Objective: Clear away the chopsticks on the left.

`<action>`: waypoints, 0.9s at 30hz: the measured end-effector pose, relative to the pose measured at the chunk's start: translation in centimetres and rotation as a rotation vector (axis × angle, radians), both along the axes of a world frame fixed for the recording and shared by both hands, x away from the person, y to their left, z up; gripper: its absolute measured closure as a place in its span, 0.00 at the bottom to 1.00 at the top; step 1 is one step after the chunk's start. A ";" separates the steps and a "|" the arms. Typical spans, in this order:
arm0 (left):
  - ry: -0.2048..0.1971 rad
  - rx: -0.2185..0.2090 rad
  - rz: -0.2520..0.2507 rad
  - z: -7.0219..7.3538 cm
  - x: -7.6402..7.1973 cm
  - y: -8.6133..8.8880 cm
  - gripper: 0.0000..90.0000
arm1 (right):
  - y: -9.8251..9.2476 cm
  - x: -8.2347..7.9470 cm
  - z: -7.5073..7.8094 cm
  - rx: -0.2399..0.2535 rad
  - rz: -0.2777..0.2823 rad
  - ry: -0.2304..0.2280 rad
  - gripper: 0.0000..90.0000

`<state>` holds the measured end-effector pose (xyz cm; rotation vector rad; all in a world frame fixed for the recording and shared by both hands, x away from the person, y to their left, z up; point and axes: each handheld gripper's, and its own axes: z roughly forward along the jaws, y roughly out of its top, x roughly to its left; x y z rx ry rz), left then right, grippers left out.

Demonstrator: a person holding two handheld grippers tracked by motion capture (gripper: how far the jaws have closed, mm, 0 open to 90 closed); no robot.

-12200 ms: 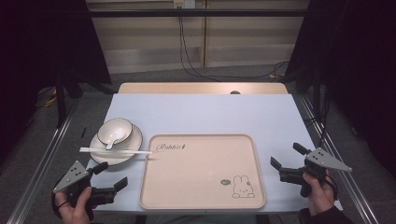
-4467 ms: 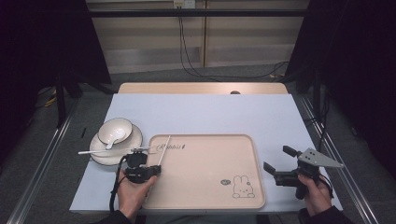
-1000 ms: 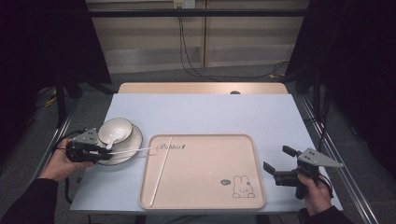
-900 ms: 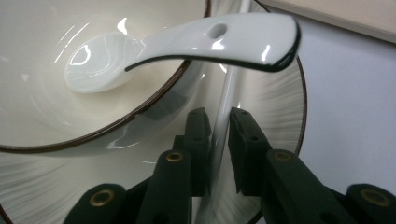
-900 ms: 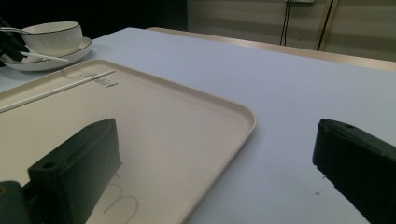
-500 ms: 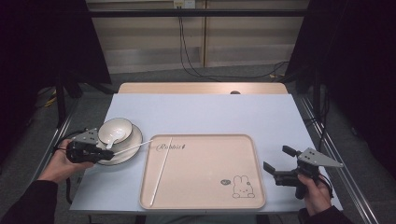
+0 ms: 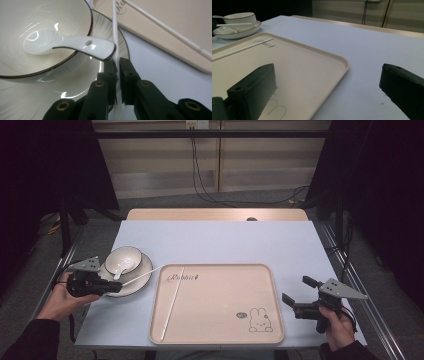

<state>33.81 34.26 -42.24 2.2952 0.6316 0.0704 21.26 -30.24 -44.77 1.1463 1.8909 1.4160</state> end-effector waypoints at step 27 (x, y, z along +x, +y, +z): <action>0.016 -0.158 0.221 2.3 -7.4 -3.2 0.94 | 0.1 0.1 0.1 0.000 0.011 -0.006 0.00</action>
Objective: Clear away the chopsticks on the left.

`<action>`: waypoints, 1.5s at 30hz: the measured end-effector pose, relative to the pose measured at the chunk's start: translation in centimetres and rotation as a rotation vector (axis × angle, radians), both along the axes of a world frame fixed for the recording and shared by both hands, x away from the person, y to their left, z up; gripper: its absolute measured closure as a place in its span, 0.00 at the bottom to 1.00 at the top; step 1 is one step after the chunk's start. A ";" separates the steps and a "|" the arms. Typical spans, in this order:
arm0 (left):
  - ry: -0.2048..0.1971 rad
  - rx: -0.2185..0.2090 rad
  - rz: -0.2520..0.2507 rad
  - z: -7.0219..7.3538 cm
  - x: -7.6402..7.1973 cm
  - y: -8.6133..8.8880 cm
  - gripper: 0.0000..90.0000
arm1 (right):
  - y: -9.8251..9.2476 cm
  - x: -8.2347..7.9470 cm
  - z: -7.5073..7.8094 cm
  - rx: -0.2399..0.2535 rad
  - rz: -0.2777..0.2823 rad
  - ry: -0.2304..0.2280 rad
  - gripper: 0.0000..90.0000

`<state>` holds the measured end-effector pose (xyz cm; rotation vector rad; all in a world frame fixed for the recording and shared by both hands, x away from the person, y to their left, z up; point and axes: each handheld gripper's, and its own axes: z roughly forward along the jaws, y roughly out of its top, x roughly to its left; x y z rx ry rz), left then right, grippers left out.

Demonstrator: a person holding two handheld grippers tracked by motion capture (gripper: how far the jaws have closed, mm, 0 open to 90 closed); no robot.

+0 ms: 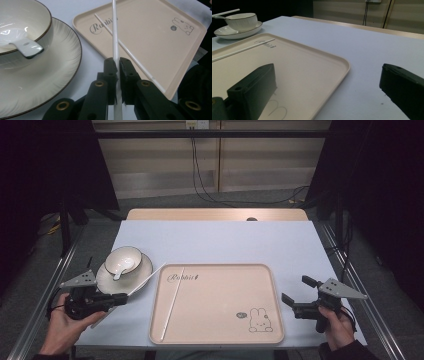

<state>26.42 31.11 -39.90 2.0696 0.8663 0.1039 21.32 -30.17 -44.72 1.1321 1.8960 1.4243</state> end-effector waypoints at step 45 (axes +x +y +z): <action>0.118 0.014 0.346 -2.7 1.3 -12.7 0.94 | 0.0 0.1 0.0 0.000 0.006 0.002 0.01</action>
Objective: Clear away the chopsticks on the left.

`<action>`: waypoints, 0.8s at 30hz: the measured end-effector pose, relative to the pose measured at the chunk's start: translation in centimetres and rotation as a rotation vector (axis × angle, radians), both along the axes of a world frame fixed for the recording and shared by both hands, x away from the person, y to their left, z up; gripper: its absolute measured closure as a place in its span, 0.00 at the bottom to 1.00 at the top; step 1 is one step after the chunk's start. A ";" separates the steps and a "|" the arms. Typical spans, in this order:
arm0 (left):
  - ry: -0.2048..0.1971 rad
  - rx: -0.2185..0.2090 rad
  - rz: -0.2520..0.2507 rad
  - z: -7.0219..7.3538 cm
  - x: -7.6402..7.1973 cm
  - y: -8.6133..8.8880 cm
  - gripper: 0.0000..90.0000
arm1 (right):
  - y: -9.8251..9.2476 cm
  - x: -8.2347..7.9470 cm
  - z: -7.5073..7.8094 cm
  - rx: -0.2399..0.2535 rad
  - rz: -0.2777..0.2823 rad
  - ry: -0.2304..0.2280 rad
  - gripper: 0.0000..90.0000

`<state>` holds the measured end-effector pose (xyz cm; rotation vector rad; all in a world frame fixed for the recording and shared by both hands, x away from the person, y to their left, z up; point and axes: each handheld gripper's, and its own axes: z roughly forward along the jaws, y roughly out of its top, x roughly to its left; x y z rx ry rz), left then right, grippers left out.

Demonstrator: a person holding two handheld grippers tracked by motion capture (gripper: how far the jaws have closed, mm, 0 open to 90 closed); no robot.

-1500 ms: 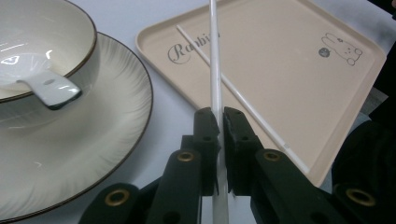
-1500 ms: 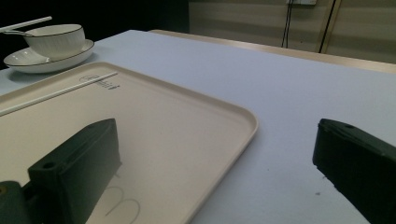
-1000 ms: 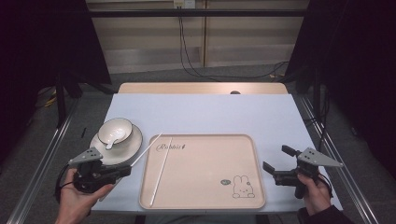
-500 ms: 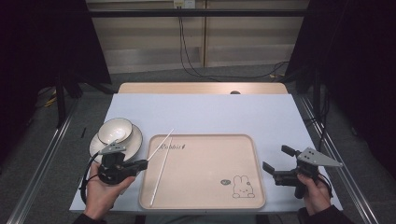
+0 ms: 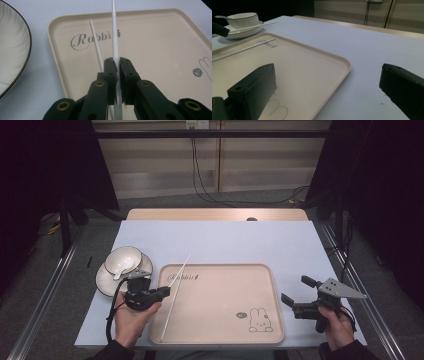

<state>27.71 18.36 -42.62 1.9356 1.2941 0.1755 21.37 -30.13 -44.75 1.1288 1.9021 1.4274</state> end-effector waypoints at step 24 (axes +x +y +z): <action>0.109 0.052 0.142 -3.2 -0.2 -2.9 0.94 | 0.0 0.0 0.0 -0.003 -0.004 0.003 0.01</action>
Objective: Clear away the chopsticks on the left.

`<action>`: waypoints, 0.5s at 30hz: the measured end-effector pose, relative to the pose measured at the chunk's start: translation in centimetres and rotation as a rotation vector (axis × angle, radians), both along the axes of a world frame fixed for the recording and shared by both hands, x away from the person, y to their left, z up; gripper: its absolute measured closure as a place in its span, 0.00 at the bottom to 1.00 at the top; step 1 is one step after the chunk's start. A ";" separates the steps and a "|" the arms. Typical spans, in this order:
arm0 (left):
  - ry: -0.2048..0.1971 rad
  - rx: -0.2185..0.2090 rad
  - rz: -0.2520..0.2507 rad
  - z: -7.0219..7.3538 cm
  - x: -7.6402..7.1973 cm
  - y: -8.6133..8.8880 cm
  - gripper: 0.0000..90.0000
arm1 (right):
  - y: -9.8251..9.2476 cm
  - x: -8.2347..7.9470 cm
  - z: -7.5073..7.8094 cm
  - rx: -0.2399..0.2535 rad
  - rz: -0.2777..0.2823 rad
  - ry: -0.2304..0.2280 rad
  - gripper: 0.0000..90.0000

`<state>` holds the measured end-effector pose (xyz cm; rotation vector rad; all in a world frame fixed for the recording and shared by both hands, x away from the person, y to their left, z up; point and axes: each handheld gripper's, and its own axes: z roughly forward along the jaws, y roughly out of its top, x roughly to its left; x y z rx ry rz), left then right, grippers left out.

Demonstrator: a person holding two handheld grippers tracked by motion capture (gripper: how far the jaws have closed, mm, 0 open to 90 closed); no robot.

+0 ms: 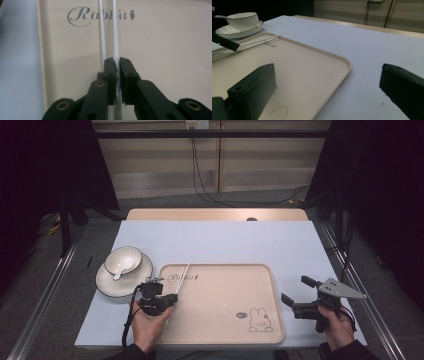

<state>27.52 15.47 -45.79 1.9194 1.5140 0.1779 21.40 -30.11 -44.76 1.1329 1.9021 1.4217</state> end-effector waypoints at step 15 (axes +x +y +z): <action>0.032 0.017 -0.018 -0.3 -0.5 -1.0 0.93 | 0.0 -0.1 0.0 0.006 0.005 0.000 0.01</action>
